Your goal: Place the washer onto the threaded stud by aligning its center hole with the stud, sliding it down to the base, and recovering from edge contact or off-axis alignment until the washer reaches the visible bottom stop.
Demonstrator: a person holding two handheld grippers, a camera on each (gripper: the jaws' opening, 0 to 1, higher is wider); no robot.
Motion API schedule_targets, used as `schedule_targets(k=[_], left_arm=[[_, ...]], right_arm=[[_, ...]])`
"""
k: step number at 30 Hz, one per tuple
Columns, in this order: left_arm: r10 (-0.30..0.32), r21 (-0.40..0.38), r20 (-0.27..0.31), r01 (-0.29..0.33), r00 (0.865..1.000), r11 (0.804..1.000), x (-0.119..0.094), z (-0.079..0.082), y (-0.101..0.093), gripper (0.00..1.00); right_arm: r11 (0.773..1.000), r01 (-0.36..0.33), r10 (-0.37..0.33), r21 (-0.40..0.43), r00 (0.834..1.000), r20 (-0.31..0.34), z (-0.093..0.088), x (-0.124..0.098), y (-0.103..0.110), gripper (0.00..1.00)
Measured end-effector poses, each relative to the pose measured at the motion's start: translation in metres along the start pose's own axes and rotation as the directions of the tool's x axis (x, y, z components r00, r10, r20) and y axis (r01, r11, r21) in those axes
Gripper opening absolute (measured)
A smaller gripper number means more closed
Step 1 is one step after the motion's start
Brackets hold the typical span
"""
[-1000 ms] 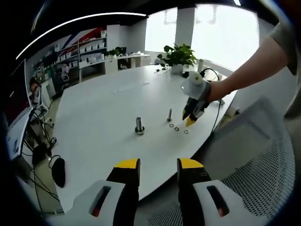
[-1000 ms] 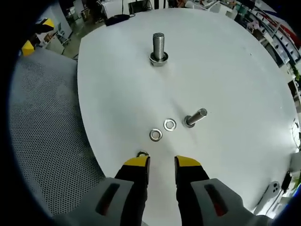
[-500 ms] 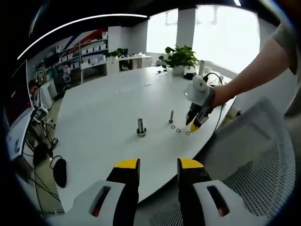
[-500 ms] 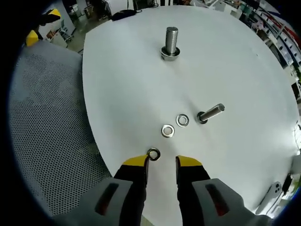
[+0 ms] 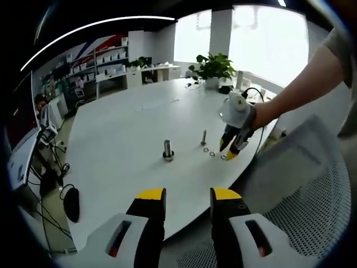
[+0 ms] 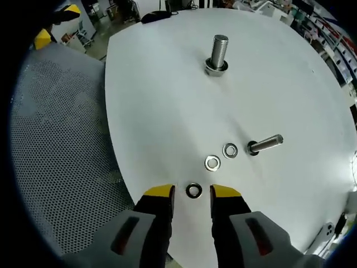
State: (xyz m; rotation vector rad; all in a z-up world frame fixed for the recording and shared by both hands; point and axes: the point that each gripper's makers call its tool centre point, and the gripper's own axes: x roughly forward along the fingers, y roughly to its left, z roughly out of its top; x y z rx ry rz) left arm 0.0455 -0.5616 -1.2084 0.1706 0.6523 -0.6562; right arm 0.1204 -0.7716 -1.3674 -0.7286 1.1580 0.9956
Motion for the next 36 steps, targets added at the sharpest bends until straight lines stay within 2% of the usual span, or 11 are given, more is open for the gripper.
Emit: schedule_targets(k=[6, 9, 10, 14, 15, 17, 22, 26, 31, 33, 36], left_arm=[[0.004, -0.002, 0.01, -0.004, 1.0, 1.0, -0.001, 0.002, 0.001, 0.3], [0.002, 0.001, 0.006, -0.002, 1.0, 1.0, -0.001, 0.001, 0.001, 0.29], [0.002, 0.001, 0.006, -0.002, 1.0, 1.0, -0.001, 0.002, 0.001, 0.29], [0.001, 0.0, 0.006, -0.001, 1.0, 1.0, -0.001, 0.002, 0.001, 0.29], [-0.002, 0.001, 0.004, 0.002, 1.0, 1.0, 0.0, 0.001, 0.0, 0.29], [-0.004, 0.003, 0.006, 0.004, 1.0, 1.0, 0.0, 0.002, 0.0, 0.29], [-0.005, 0.0, 0.016, 0.005, 1.0, 1.0, -0.001, 0.003, 0.0, 0.29], [-0.01, 0.005, 0.011, 0.01, 1.0, 1.0, -0.001, 0.003, -0.001, 0.29], [-0.013, 0.006, 0.027, 0.013, 1.0, 1.0, -0.001, 0.005, -0.001, 0.29], [-0.017, 0.007, 0.024, 0.017, 1.0, 1.0, -0.001, 0.005, -0.002, 0.29], [-0.023, 0.015, 0.016, 0.023, 1.0, 1.0, 0.0, 0.004, -0.004, 0.29]], right_arm=[[1.0, -0.01, 0.01, -0.019, 1.0, -0.009, 0.001, 0.004, 0.007, 0.28], [0.999, 0.001, -0.003, -0.047, 0.999, -0.035, -0.004, 0.007, 0.007, 0.27], [0.998, 0.015, -0.016, -0.062, 1.0, -0.022, -0.002, 0.006, 0.006, 0.25], [0.999, 0.012, -0.013, -0.035, 1.0, -0.015, 0.0, 0.005, 0.001, 0.23], [0.999, 0.009, -0.01, -0.047, 1.0, -0.019, -0.001, 0.007, 0.001, 0.23], [0.991, 0.002, -0.007, -0.131, 0.999, -0.036, -0.001, 0.007, 0.002, 0.23], [0.989, -0.002, -0.002, -0.147, 1.0, -0.03, -0.004, 0.006, 0.004, 0.23], [0.963, -0.04, 0.027, -0.267, 0.998, -0.051, -0.008, 0.005, 0.009, 0.23], [0.963, -0.048, 0.031, -0.267, 0.997, -0.068, -0.008, 0.005, 0.008, 0.23], [0.936, -0.067, 0.036, -0.346, 0.995, -0.096, -0.009, 0.005, 0.008, 0.22], [0.935, -0.072, 0.039, -0.346, 0.994, -0.103, -0.009, 0.006, 0.005, 0.2]])
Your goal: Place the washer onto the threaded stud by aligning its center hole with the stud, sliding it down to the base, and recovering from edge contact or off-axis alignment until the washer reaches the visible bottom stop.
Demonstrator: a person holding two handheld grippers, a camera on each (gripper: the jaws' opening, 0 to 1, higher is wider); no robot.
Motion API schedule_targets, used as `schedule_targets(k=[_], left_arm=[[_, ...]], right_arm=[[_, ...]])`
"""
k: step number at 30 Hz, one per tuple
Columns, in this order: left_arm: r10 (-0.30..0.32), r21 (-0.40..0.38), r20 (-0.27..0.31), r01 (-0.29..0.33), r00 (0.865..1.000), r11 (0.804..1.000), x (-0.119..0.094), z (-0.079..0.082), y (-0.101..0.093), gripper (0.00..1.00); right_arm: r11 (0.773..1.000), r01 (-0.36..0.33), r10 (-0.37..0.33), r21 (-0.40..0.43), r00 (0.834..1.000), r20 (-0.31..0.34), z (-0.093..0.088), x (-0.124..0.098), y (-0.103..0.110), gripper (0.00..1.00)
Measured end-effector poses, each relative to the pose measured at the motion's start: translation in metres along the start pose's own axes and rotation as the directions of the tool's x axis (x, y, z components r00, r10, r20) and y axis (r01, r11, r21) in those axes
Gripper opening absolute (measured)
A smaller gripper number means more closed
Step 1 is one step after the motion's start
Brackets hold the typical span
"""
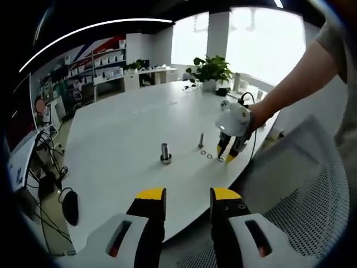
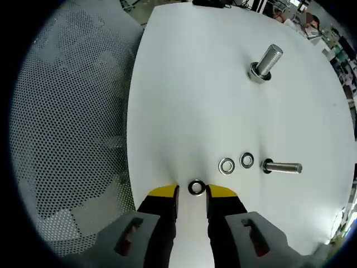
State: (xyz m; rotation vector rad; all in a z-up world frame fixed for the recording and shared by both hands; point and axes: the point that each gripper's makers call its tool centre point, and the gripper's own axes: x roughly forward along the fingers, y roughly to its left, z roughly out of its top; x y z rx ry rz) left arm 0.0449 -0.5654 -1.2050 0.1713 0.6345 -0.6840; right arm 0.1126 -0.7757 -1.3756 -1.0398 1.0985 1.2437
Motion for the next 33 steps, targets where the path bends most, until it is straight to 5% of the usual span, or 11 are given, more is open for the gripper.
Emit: schedule_targets(k=[6, 17, 22, 27, 31, 33], left_arm=[[0.001, -0.002, 0.009, -0.001, 1.0, 1.0, -0.001, 0.002, 0.0, 0.29], [-0.004, 0.002, 0.01, 0.004, 1.0, 1.0, -0.001, 0.002, -0.001, 0.29], [-0.005, 0.006, 0.006, 0.005, 1.0, 1.0, -0.001, 0.001, -0.001, 0.29], [-0.008, 0.003, 0.009, 0.007, 1.0, 1.0, -0.001, 0.002, -0.002, 0.29], [-0.012, 0.006, 0.004, 0.012, 1.0, 1.0, 0.0, 0.001, -0.002, 0.29], [-0.013, 0.006, 0.001, 0.013, 1.0, 1.0, 0.0, 0.0, -0.002, 0.29]], right_arm=[[0.998, -0.014, 0.01, -0.068, 0.998, -0.067, 0.001, 0.001, -0.003, 0.14], [0.998, 0.065, -0.06, 0.024, 0.986, -0.159, -0.001, 0.002, -0.002, 0.14], [0.995, 0.092, -0.087, 0.028, 0.988, -0.126, -0.001, 0.001, -0.005, 0.13], [0.985, 0.078, -0.069, 0.154, 0.996, -0.064, -0.005, -0.001, -0.006, 0.13], [0.953, 0.085, -0.088, 0.292, 0.996, -0.002, -0.005, -0.01, -0.015, 0.13], [0.95, 0.092, -0.099, 0.298, 0.995, 0.008, -0.006, -0.017, -0.022, 0.13]])
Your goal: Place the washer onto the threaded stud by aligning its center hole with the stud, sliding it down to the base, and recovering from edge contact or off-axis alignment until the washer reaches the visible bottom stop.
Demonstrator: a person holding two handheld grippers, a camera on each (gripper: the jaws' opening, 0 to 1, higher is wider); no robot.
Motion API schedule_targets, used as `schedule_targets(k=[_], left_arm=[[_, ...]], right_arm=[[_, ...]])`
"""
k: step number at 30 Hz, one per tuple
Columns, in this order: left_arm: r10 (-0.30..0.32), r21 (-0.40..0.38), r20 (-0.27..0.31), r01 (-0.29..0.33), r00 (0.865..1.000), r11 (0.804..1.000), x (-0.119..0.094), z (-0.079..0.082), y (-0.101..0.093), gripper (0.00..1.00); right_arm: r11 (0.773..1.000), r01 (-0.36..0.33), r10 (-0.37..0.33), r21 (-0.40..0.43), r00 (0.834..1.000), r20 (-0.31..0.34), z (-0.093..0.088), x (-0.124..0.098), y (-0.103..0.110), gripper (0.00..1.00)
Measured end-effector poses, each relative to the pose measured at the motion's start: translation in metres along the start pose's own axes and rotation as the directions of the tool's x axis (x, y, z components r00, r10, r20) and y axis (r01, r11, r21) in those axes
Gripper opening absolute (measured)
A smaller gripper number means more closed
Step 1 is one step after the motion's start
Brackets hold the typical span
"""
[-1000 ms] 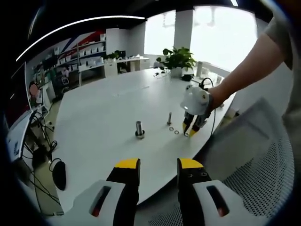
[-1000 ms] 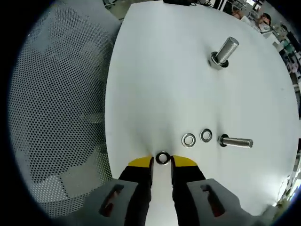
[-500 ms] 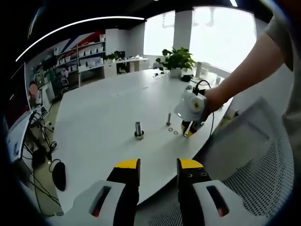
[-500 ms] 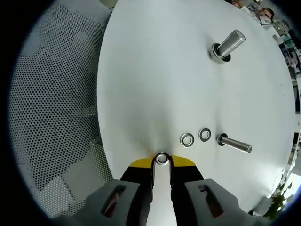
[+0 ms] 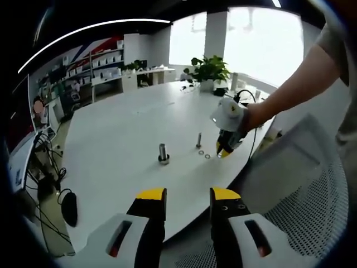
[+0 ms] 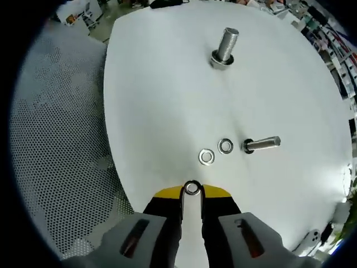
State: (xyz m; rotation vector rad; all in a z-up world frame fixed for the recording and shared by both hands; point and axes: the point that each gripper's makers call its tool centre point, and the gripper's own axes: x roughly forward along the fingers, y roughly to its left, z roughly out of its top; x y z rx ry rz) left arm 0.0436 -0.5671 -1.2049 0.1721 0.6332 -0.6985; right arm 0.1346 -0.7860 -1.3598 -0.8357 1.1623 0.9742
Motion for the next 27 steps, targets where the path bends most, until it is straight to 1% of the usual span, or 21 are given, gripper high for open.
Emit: schedule_targets(k=[3, 7, 9, 14, 17, 23, 27], left_arm=[[-0.003, 0.0, -0.004, 0.003, 1.0, 1.0, 0.0, 0.0, -0.001, 0.29], [-0.003, -0.001, -0.006, 0.003, 1.0, 1.0, 0.0, -0.001, -0.001, 0.29], [-0.002, -0.002, -0.006, 0.002, 1.0, 1.0, 0.0, -0.001, -0.001, 0.29], [-0.003, -0.001, -0.005, 0.003, 1.0, 1.0, 0.0, -0.001, -0.001, 0.29], [-0.002, -0.002, -0.003, 0.002, 1.0, 1.0, 0.0, 0.0, -0.001, 0.29], [-0.001, 0.0, -0.011, 0.001, 1.0, 1.0, 0.0, -0.002, 0.0, 0.29], [0.001, -0.006, -0.004, -0.001, 1.0, 1.0, 0.0, -0.001, 0.0, 0.29]], right_arm=[[1.0, 0.017, -0.017, 0.003, 1.0, 0.023, 0.005, -0.008, -0.011, 0.13], [0.999, 0.04, -0.042, 0.031, 0.997, 0.06, 0.015, -0.018, -0.027, 0.13], [0.998, 0.044, -0.048, 0.046, 0.996, 0.072, 0.019, -0.023, -0.032, 0.13], [0.997, 0.068, -0.073, 0.047, 0.993, 0.095, 0.028, -0.03, -0.044, 0.13], [0.996, 0.082, -0.086, 0.044, 0.99, 0.107, 0.034, -0.035, -0.049, 0.13], [0.995, 0.088, -0.094, 0.054, 0.987, 0.126, 0.042, -0.04, -0.059, 0.13], [0.994, 0.095, -0.101, 0.05, 0.985, 0.142, 0.05, -0.042, -0.061, 0.13]])
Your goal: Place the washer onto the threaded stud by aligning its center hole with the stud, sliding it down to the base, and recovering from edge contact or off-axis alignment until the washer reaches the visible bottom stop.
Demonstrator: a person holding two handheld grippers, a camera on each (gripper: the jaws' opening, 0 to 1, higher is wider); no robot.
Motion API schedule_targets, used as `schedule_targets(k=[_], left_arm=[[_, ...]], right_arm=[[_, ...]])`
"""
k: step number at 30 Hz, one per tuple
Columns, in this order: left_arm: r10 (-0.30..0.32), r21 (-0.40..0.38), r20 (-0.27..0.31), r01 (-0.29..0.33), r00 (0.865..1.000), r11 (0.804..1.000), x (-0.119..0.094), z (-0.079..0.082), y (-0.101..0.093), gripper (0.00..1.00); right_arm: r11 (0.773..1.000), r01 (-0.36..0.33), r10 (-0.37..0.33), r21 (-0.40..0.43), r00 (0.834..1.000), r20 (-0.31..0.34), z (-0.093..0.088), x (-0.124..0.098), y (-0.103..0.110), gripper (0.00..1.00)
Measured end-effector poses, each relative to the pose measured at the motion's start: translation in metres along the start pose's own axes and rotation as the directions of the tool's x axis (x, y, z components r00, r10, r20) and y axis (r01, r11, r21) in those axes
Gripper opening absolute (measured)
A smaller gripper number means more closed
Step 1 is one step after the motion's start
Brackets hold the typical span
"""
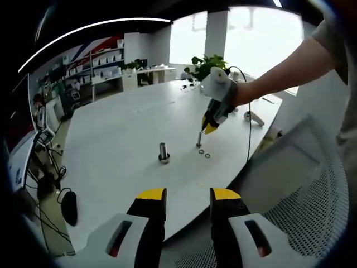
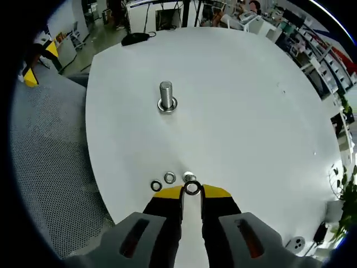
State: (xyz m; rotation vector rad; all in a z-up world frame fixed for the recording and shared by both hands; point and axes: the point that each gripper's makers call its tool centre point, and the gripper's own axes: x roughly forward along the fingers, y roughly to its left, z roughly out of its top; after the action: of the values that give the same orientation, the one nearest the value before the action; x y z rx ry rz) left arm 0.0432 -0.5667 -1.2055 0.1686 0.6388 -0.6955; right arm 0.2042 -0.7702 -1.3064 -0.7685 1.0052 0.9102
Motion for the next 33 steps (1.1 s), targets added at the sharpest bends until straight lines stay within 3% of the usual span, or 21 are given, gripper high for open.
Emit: schedule_targets(k=[19, 33], left_arm=[[-0.003, 0.003, -0.004, 0.003, 1.0, 1.0, 0.0, 0.0, -0.001, 0.29], [-0.002, 0.0, -0.008, 0.002, 1.0, 1.0, 0.001, -0.001, 0.0, 0.29]], right_arm=[[0.999, -0.023, 0.022, -0.038, 0.999, -0.04, 0.002, 0.015, -0.002, 0.13], [0.998, -0.059, 0.056, -0.035, 0.994, -0.091, -0.004, 0.039, -0.001, 0.14]])
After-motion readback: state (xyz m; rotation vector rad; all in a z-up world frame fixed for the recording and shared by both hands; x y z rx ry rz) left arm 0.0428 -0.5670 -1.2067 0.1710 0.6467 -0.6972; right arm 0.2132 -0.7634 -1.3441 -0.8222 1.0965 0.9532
